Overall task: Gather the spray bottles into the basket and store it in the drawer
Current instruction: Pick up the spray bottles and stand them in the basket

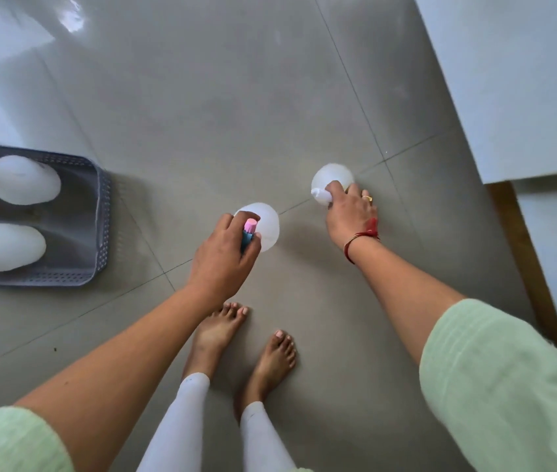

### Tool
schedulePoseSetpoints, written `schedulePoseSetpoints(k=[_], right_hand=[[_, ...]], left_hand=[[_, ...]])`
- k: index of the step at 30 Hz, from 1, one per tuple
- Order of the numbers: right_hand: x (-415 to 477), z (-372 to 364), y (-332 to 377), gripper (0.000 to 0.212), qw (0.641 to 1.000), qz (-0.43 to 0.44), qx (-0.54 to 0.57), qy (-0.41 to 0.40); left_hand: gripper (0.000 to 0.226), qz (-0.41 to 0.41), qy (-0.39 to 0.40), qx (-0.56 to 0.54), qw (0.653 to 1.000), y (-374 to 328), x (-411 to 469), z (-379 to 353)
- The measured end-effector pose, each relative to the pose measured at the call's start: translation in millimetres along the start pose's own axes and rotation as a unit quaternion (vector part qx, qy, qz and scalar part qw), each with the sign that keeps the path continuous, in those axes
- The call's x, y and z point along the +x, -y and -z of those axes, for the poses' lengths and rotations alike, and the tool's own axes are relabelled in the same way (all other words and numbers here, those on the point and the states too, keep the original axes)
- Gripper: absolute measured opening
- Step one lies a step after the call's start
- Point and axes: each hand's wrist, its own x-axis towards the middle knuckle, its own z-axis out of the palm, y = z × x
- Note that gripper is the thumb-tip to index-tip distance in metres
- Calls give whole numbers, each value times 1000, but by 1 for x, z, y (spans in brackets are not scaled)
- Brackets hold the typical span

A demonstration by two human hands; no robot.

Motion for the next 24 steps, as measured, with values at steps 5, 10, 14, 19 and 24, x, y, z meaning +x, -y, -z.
schedulePoseSetpoints(k=[5, 10, 14, 19, 24], right_hand=[[-28, 47, 66, 33, 997, 49, 67, 7], [-63, 73, 152, 34, 978, 164, 126, -15], [-90, 81, 218, 31, 958, 225, 176, -18], [-101, 81, 286, 27, 929, 237, 283, 23], [-104, 63, 333, 18, 913, 214, 336, 86]], left_hand=[[28, 7, -32, 13, 999, 13, -21, 48], [29, 46, -94, 33, 994, 56, -51, 94], [31, 87, -143, 14, 986, 99, -84, 121], [30, 130, -190, 9, 973, 147, -106, 149], [32, 161, -226, -14, 961, 184, -107, 163]])
